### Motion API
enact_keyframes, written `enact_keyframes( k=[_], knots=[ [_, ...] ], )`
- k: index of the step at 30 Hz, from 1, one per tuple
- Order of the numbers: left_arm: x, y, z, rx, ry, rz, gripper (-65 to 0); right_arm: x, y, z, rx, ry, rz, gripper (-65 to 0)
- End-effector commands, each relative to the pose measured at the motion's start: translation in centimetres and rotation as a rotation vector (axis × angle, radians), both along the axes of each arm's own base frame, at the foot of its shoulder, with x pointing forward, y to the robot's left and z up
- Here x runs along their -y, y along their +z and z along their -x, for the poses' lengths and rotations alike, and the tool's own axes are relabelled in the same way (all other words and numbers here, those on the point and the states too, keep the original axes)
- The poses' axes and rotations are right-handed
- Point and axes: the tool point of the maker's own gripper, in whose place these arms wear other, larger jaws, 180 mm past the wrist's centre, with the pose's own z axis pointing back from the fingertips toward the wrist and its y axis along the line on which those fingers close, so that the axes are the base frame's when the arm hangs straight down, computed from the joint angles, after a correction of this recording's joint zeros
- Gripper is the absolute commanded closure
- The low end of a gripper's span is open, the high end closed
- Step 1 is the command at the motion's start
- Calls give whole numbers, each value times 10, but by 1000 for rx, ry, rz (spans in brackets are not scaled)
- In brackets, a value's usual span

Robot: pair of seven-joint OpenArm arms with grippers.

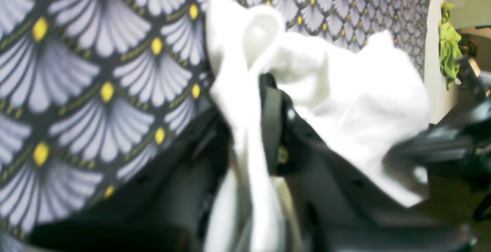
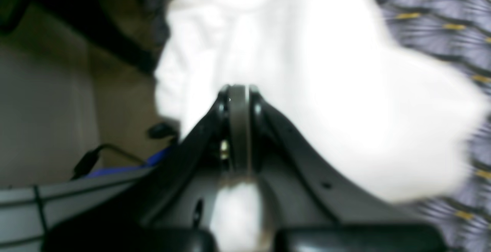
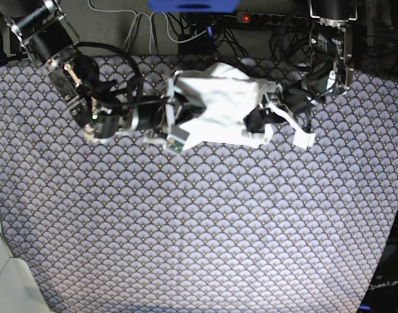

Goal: Fold the T-shirt properly
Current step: 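Grasp the bundle sides with both grippers and lift it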

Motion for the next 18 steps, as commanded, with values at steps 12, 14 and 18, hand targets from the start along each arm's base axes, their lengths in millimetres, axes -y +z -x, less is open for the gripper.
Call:
enact_keyframes(
  k=[12, 14, 18],
  knots=[
    [29, 28, -34, 95, -98, -10, -5, 28, 3, -9, 18, -52, 5, 0],
    [31, 31, -42, 117, -132, -58, -5, 31, 3, -9, 19, -54, 12, 0],
    [40, 36, -62, 171, -213, -187, -5, 51, 7, -16, 46, -76, 42, 0]
  ],
)
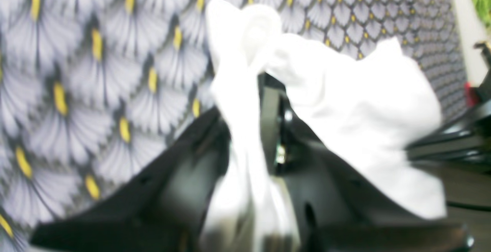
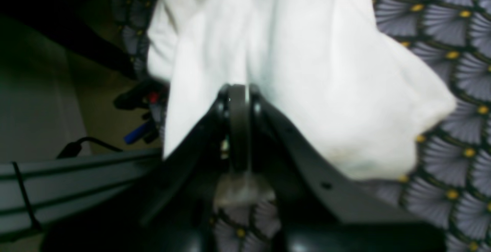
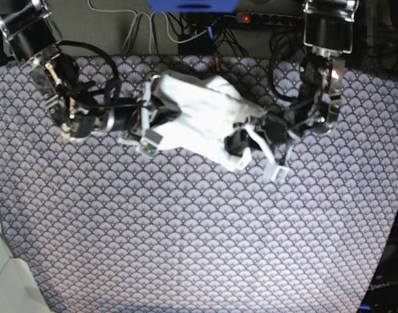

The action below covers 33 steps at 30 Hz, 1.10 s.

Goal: Fold the T-shirt properly
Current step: 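Grasp the bundle sides with both grippers and lift it, then rotate the bundle and fold it over with both grippers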

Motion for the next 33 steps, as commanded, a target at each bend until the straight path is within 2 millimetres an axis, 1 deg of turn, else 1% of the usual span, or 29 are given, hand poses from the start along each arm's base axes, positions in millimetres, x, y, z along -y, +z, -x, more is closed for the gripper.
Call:
enact_keyframes(
  k=[1, 5, 7, 9, 13, 17, 20, 22, 25, 30, 33],
  knots=[
    [3, 17, -17, 70, -12, -9, -5, 8, 15, -11, 51, -9, -11, 0],
    [15, 28, -37, 143, -95, -123, -5, 29, 17, -15, 61, -71, -1, 0],
    [23, 34, -45, 178, -138, -169, -5, 34, 14, -12, 52, -90, 1, 0],
    [38, 41, -49, 205, -172, -180, -5, 35, 8, -6, 31, -94, 3, 0],
    [58, 47, -55, 239, -197, -205, -5, 32, -1, 9, -8, -96, -6, 0],
    [77, 45, -57, 271, -216, -285, -5, 22, -1, 11, -16, -97, -30, 0],
    [96, 42, -54, 309, -269, -365, -5, 25, -11, 12, -48, -114, -24, 0],
    [111, 40, -47, 335, -325, -416, -5, 22, -17, 12, -71, -129, -32, 0],
    [134, 40, -38, 369, -393, -454, -5, 26, -25, 13, -94, -142, -25, 0],
    [156, 44, -33, 418, -452, -498, -5, 26, -25, 12, -94, -143, -26, 0],
    [172, 53, -32, 501, -492, -513, -5, 26, -25, 12, -93, -144, -26, 0]
  ],
)
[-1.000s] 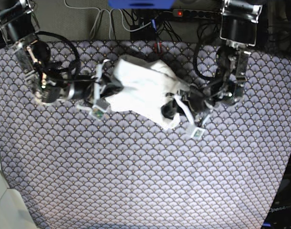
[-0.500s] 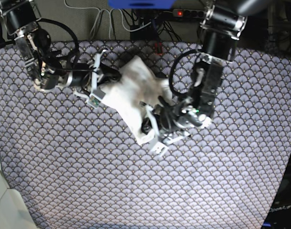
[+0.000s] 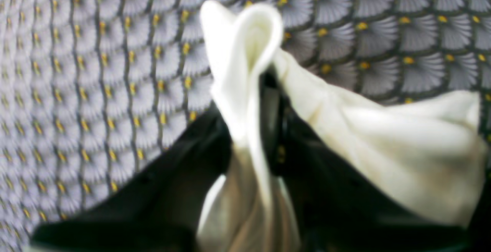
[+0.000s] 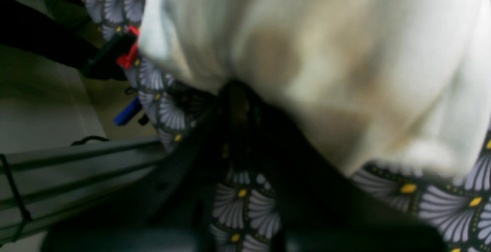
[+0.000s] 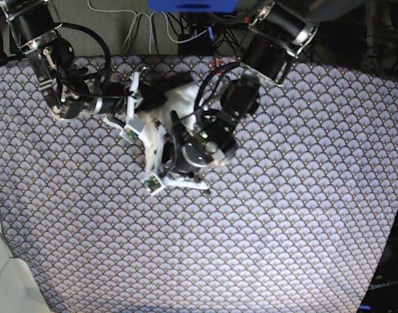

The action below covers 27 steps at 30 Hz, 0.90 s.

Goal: Fold the T-shirt properly
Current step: 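Rotate the bundle and fold it over with both grippers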

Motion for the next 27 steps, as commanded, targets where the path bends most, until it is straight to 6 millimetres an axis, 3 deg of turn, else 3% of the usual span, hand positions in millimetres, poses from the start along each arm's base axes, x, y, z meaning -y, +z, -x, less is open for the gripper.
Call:
enact_keyframes(
  k=[1, 5, 9, 17, 19, 23, 27],
  knots=[
    [20, 24, -6, 64, -42, 58, -5, 1, 11, -11, 42, -7, -21, 0],
    [31, 12, 2, 88, -99, 16, -5, -4, 12, -11, 42, -8, -34, 0],
    [27, -1, 4, 67, -103, -22, -4, -4, 12, -12, 43, -9, -33, 0],
    [24, 5, -3, 86, -95, -25, -10, -3, 12, -12, 44, -9, -32, 0],
    [24, 9, -7, 94, -94, -26, -59, -3, 12, -12, 44, -9, -32, 0],
    [26, 14, -9, 109, -97, -15, -268, -3, 12, -12, 44, -9, -30, 0],
    [29, 35, -12, 161, -100, 15, -435, -3, 12, -12, 44, -9, -30, 0]
  ],
)
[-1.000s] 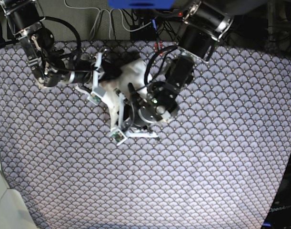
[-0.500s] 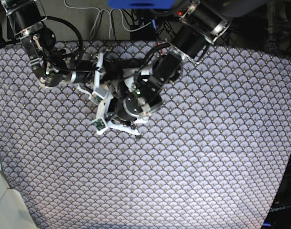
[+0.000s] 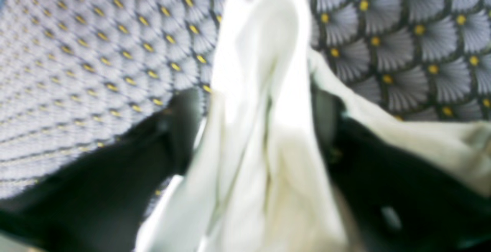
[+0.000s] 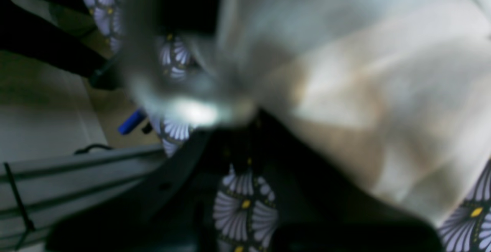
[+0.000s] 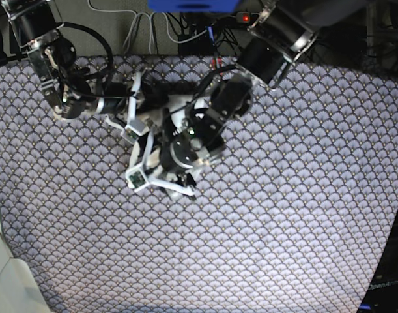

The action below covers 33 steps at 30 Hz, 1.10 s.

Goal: Fold the T-shirt properly
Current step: 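Rotate the bundle and fold it over with both grippers, then release the bundle and lift both grippers away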

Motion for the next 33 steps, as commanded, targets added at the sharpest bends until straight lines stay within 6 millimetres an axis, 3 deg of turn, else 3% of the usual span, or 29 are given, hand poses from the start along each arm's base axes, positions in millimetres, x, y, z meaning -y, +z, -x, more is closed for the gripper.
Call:
enact_keyframes(
  k=[1, 7, 10, 12, 15, 18, 21, 28, 30, 33],
  knots=[
    [13, 30, -9, 62, -18, 64, -455, 1, 12, -12, 43, -7, -21, 0],
    [-8, 84, -28, 182, 56, 148, -471, 1, 16, -17, 60, -6, -21, 0],
    [-31, 90, -33, 193, 124, 176, -471, 1, 27, -20, 100, -5, -39, 0],
    [-50, 84, -34, 185, 169, 169, -449, -1, 40, -18, 145, 4, -64, 0],
    [-71, 67, -29, 153, 211, 148, -338, -4, 64, -15, 221, 28, -97, 0],
    [-93, 49, -23, 119, 257, 124, -168, -5, 84, -14, 278, 25, -121, 0],
    [-131, 36, -19, 86, 368, 125, 0, -4, 94, -21, 312, 4, -134, 0],
    [-239, 32, 19, 90, 675, 118, -26, -21, 108, -50, 357, -25, -190, 0],
    [-267, 29, 38, 88, 729, 79, -26, -20, 101, -59, 338, -49, -192, 0],
    [-287, 19, 63, 61, 761, 27, -26, -14, 82, -72, 283, -99, -186, 0]
  ],
)
